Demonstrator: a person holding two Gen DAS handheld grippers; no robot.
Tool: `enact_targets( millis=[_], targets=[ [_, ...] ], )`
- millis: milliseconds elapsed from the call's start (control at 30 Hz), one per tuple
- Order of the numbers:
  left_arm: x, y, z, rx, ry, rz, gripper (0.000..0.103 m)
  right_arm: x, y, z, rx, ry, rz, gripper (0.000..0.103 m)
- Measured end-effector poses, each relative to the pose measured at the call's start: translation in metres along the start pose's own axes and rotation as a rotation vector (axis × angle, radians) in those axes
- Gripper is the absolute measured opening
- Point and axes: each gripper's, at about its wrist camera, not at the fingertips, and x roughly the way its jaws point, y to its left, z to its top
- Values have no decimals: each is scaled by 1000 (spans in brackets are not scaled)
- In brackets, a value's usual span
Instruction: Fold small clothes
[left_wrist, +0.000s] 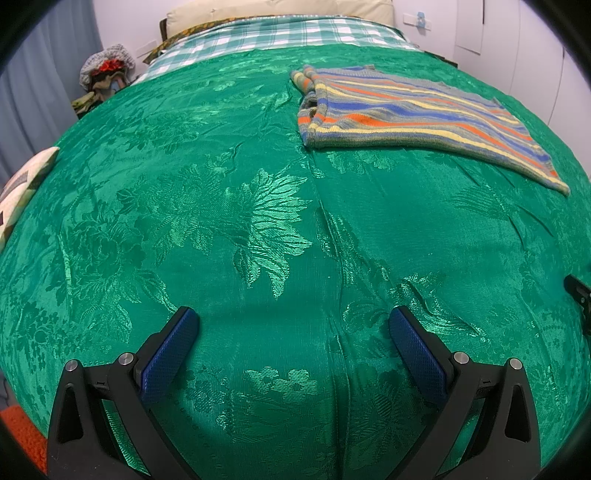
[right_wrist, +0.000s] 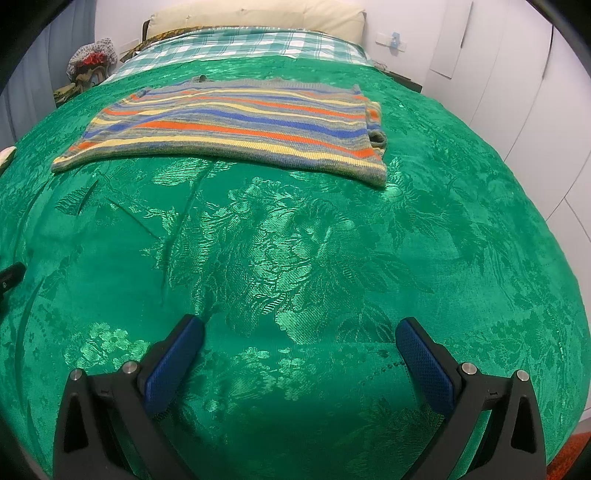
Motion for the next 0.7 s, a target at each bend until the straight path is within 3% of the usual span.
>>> enact_targets(
  millis=[400, 500, 567, 633, 700],
  targets=[
    [0, 0, 0, 0, 1, 0, 102, 0, 0, 0, 0, 2, 0, 103],
    [-5, 0, 2, 7, 29, 0, 102, 0, -5, 5, 11, 44, 28, 103],
    [-15, -5, 6, 36, 63, 19, 101, 0, -13, 14, -7, 109, 88, 103],
    [-32, -21, 8, 104, 42, 19, 101, -3, -29, 27, -13, 153, 169, 102],
    [-49, -46, 14, 179, 18, -2, 101, -10, -49, 41, -15, 128, 142, 102]
  ],
)
